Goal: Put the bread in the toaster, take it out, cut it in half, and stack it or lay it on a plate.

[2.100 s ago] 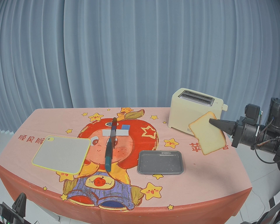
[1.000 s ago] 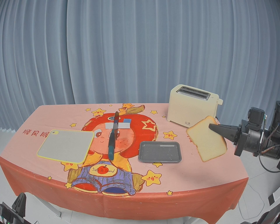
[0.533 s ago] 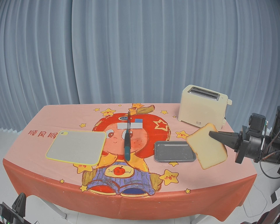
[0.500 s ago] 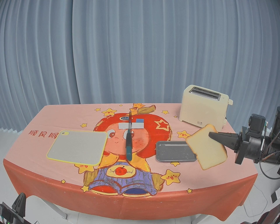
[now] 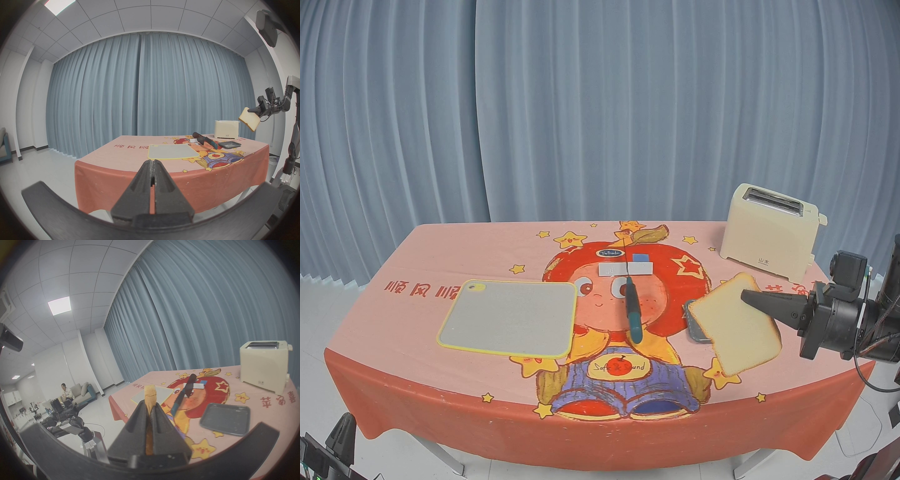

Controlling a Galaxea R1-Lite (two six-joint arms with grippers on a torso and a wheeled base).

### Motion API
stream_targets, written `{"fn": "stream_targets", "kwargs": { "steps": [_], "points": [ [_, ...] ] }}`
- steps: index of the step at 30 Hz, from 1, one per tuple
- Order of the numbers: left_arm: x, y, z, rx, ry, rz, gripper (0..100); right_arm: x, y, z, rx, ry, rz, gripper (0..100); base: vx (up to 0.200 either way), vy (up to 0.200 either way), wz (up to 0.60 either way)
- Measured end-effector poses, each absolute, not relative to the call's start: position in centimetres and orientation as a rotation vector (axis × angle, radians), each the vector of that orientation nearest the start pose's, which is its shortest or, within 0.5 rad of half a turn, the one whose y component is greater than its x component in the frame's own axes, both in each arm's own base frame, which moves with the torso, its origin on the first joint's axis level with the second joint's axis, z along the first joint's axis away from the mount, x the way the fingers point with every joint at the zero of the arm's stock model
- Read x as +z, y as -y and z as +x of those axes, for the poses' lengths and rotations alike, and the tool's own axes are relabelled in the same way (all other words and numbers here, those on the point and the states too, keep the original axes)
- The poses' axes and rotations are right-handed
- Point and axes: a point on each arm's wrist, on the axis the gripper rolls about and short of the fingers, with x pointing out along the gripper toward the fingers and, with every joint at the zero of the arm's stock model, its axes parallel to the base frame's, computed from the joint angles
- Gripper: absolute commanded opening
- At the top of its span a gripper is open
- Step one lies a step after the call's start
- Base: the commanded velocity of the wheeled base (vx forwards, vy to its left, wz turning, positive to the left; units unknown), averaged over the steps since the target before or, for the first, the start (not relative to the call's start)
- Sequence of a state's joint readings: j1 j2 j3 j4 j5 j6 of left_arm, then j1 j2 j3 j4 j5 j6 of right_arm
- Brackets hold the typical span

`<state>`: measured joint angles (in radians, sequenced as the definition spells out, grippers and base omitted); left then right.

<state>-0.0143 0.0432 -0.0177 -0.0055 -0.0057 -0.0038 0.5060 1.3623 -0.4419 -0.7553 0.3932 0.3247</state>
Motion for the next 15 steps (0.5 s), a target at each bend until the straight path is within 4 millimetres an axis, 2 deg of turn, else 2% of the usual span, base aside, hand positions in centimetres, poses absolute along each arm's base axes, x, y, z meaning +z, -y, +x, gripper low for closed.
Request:
{"fn": "stream_targets", "kwargs": {
  "steps": [15],
  "points": [
    [8.19,-0.02,-2.07,-0.02,-0.02,-0.006,0,18.29,-10.89,17.28,0.873,-0.321,0.292,0,0.0,0.2,0.0]
  ]
}}
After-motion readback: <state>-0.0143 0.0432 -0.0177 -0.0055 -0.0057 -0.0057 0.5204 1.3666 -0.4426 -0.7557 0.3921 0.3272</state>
